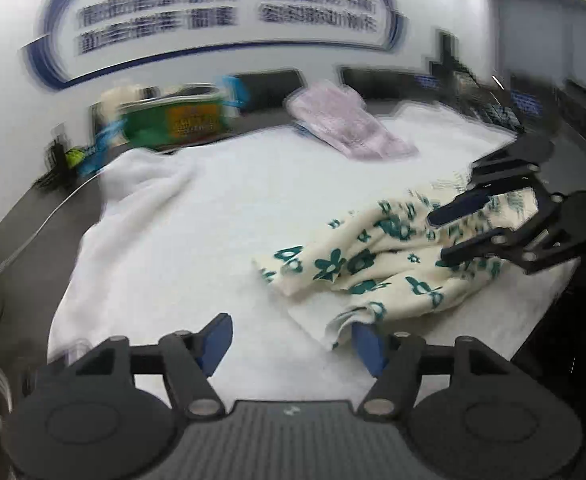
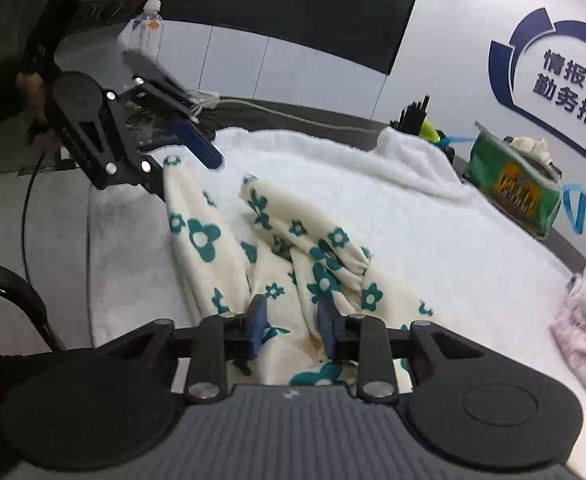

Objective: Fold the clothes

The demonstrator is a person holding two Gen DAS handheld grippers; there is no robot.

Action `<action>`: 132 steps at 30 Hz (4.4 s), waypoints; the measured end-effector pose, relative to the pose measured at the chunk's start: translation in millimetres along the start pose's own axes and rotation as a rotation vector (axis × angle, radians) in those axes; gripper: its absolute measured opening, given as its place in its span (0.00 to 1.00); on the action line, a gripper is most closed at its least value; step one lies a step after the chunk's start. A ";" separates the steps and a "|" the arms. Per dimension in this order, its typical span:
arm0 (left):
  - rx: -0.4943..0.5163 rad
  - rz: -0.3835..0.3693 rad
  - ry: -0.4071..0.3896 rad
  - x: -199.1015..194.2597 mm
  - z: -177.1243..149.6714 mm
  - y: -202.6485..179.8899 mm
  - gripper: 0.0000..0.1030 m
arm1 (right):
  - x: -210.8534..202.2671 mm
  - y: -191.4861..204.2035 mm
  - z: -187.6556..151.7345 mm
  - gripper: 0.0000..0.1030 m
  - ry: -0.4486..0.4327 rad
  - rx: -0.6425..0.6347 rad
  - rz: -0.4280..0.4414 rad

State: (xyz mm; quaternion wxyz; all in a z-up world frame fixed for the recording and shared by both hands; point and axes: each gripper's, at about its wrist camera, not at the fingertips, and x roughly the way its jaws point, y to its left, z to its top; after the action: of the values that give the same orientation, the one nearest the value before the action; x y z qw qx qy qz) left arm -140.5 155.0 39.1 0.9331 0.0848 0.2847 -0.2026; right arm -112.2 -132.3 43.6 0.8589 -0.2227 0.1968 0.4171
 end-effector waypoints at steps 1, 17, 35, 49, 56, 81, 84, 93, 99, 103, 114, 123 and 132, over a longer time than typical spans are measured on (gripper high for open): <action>-0.017 0.009 -0.019 -7.3 -3.6 -3.5 0.63 | -5.4 0.8 1.4 0.45 -0.012 -0.005 -0.001; 0.313 -0.415 -0.102 91.5 150.6 -148.4 0.79 | -193.9 -48.6 -141.5 0.48 -0.068 0.899 -0.782; 0.262 -0.769 0.272 326.5 226.1 -258.7 0.02 | -141.0 -116.8 -174.0 0.15 -0.118 1.163 -0.841; -0.181 -0.169 -0.199 198.3 257.3 -32.9 0.01 | -22.9 -224.4 40.6 0.07 -0.135 0.543 -0.438; -0.357 0.018 -0.089 262.7 264.1 18.4 0.11 | 24.4 -241.3 58.7 0.08 -0.038 0.446 -0.421; -0.429 -0.221 0.036 92.2 38.3 -52.1 0.04 | -17.9 -20.4 -47.6 0.03 0.101 0.510 -0.226; -0.528 -0.237 0.009 68.0 21.2 -57.9 0.04 | -37.5 -21.4 -31.0 0.03 0.107 0.462 -0.223; -0.349 -0.431 -0.114 14.4 -18.1 -62.7 0.51 | -65.9 4.3 -37.2 0.52 0.146 0.329 -0.186; -0.200 -0.345 -0.178 5.9 -21.4 -53.0 0.81 | -73.8 28.2 -41.6 0.76 0.117 0.150 -0.147; -0.154 -0.348 -0.134 23.3 -17.6 -61.4 0.80 | -56.8 34.6 -49.2 0.75 0.181 0.105 -0.139; -0.113 -0.206 -0.048 46.2 -6.3 -80.9 0.06 | -50.0 19.5 -62.0 0.15 0.083 0.178 -0.125; -0.039 -0.262 -0.068 5.7 -9.6 -106.6 0.04 | -81.9 30.7 -44.1 0.03 0.043 0.054 -0.064; 0.120 -0.109 -0.125 4.9 -24.5 -115.9 0.68 | -81.5 40.5 -58.2 0.64 0.078 -0.048 -0.218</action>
State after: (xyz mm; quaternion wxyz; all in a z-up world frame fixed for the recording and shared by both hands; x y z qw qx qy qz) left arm -198.4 55.4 11.2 0.9298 0.1123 0.2177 -0.2748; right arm -200.4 -193.0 29.6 0.8851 -0.2795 0.1947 0.3170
